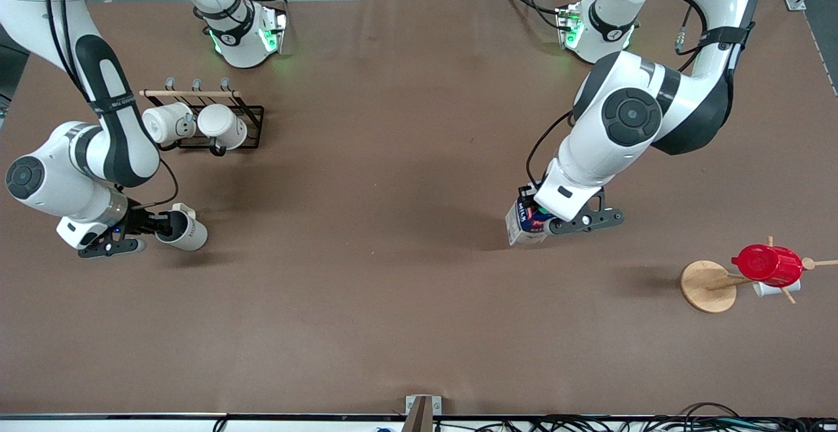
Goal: Place cup and milk on table
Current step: 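Lift the milk with the left gripper while the right gripper grasps the mug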
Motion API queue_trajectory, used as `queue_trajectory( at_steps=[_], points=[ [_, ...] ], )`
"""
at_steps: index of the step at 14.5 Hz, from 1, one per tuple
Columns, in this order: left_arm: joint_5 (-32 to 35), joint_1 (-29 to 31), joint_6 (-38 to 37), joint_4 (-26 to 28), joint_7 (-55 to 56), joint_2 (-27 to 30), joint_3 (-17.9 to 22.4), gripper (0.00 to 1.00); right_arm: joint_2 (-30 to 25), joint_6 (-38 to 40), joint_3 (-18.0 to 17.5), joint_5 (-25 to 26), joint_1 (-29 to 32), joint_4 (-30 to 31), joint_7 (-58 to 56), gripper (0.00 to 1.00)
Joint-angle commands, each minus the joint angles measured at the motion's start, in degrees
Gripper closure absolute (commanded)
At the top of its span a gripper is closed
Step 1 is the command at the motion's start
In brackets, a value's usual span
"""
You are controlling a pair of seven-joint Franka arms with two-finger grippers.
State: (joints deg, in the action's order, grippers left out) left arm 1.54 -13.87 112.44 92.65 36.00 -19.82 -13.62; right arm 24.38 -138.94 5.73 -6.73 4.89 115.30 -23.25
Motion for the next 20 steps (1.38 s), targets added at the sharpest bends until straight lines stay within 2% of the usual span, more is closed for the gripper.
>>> queue_trajectory(
  at_steps=[1,3,7,8,12,14,16,18,20],
  points=[
    [1.27,-0.10,-1.08,-2.04,1.09,-0.83,0.08,0.66,-0.74,0.15,-0.19,-0.92,-0.05,0.36,-0.57,1.00],
    [1.36,0.07,-1.08,-2.04,0.83,-0.83,0.17,0.66,-1.70,1.20,-0.28,-0.92,-0.84,-0.43,-0.13,1.00],
    [1.54,0.51,-0.99,-1.95,0.82,-0.83,0.26,0.66,-3.90,17.88,-0.89,-0.92,-4.70,-8.50,7.75,1.00],
    [1.54,0.69,-1.08,-1.95,0.82,-0.75,0.34,0.66,-4.52,19.21,-2.72,-0.92,-5.67,-8.86,11.00,1.00],
    [1.54,0.51,-1.08,-2.04,1.00,-0.66,0.26,0.66,-5.05,18.36,-14.58,-0.92,-6.03,-8.87,28.92,1.00],
    [1.45,0.25,-0.99,-2.04,1.26,-0.75,0.26,0.66,-4.79,16.34,-18.98,-0.40,-7.60,-8.95,36.05,1.00],
    [1.45,-0.01,-0.99,-2.04,1.70,-0.66,0.17,0.66,-4.61,12.48,-21.63,0.05,-10.32,-9.04,41.95,1.00],
    [1.36,-0.01,-0.99,-2.04,2.93,-0.83,0.17,0.66,-2.86,8.44,-21.81,1.80,-15.23,-9.22,49.41,1.00],
    [1.27,-0.10,-0.99,-2.12,4.33,-1.01,0.17,0.66,-0.32,7.36,-21.81,7.22,-19.55,-11.49,58.71,1.00]
  ],
)
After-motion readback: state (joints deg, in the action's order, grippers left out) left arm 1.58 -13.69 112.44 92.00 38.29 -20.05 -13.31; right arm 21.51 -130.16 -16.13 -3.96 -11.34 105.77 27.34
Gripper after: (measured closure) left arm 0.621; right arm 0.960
